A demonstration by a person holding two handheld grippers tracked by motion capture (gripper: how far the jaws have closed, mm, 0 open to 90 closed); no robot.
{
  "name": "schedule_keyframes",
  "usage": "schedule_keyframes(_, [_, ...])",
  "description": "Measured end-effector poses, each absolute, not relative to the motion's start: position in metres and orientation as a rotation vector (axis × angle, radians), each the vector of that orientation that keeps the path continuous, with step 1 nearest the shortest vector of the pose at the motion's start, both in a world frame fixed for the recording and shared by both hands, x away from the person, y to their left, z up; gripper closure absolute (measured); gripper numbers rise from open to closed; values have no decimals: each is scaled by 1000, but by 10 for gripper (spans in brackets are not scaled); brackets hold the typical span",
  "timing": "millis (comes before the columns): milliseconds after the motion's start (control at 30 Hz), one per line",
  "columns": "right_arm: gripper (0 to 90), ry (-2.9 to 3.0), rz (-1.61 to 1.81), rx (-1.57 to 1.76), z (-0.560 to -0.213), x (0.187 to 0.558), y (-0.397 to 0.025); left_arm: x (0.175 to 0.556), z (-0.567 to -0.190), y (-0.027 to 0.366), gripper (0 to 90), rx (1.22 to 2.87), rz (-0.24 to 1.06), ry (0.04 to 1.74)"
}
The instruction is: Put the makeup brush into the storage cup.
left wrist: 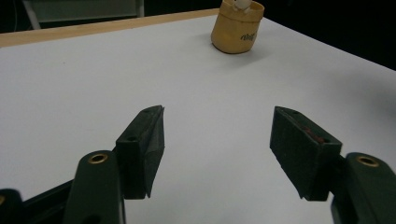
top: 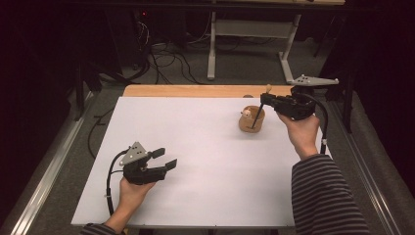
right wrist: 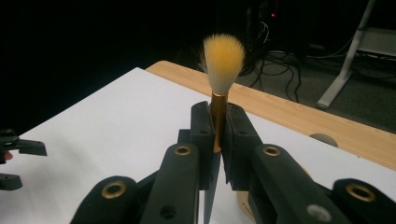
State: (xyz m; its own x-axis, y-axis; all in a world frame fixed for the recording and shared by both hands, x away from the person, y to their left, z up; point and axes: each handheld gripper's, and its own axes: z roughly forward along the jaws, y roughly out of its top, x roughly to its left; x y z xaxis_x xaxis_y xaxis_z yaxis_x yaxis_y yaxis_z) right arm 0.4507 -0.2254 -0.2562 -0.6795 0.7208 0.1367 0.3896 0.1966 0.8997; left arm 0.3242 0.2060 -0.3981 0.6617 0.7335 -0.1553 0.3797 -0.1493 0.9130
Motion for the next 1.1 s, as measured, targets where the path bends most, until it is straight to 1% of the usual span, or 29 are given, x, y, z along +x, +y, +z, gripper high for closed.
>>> schedule_keyframes(267, [861,2138,1439,1083,-253,466,-225,324,-398,205,362,1770,390,890])
schedule_keyframes(667, [861,2104,1405,1157,-261,485,-225,322,-398,205,371,1764,388,879])
schedule_keyframes(1100, [861,2075,1351,1181,-263,497,-224,323,-398,205,371,1764,379,877])
